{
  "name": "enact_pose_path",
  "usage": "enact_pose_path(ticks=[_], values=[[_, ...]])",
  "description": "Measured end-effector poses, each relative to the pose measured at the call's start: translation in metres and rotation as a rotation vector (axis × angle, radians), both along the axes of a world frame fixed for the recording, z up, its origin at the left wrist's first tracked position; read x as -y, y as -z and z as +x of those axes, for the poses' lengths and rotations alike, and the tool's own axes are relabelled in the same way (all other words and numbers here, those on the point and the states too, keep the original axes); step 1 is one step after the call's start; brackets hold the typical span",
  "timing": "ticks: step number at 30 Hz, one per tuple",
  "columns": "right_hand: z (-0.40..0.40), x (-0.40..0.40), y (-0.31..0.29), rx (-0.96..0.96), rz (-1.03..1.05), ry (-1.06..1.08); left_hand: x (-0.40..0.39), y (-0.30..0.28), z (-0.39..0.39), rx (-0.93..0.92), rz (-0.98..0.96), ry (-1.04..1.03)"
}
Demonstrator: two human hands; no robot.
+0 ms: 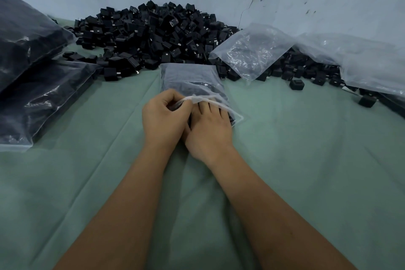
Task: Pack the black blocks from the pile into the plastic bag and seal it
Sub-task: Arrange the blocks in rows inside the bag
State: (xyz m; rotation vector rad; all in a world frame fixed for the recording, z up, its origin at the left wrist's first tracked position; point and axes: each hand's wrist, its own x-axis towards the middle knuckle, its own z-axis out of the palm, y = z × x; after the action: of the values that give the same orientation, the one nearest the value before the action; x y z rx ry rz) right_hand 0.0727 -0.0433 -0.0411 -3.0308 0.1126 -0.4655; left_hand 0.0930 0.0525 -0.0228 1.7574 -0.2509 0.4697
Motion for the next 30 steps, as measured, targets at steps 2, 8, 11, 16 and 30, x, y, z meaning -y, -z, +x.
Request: enact_pose_path(ticks=[2,8,11,16,30], values=[[0.001,0.002,-0.001,-0.015,0.033,-0.043,0.0,0.0,0.0,0.004,0.011,0.006],[-0.02,0.012,-0.015,0.291,0.15,-0.266,-0.006,0.002,-0.001,-0.043,0.004,0.072],[-0.041,0.031,-0.019,0.687,0.15,-0.286,-0.009,0.002,-0.005,-0.037,0.101,0.141],[-0.057,0.084,-0.009,0.447,0.53,0.023,-0.03,0.005,-0.005,0.161,0.503,0.144],[-0.056,0.093,-0.006,0.43,0.293,-0.049,-0.027,-0.003,-0.022,0.445,0.814,0.061]])
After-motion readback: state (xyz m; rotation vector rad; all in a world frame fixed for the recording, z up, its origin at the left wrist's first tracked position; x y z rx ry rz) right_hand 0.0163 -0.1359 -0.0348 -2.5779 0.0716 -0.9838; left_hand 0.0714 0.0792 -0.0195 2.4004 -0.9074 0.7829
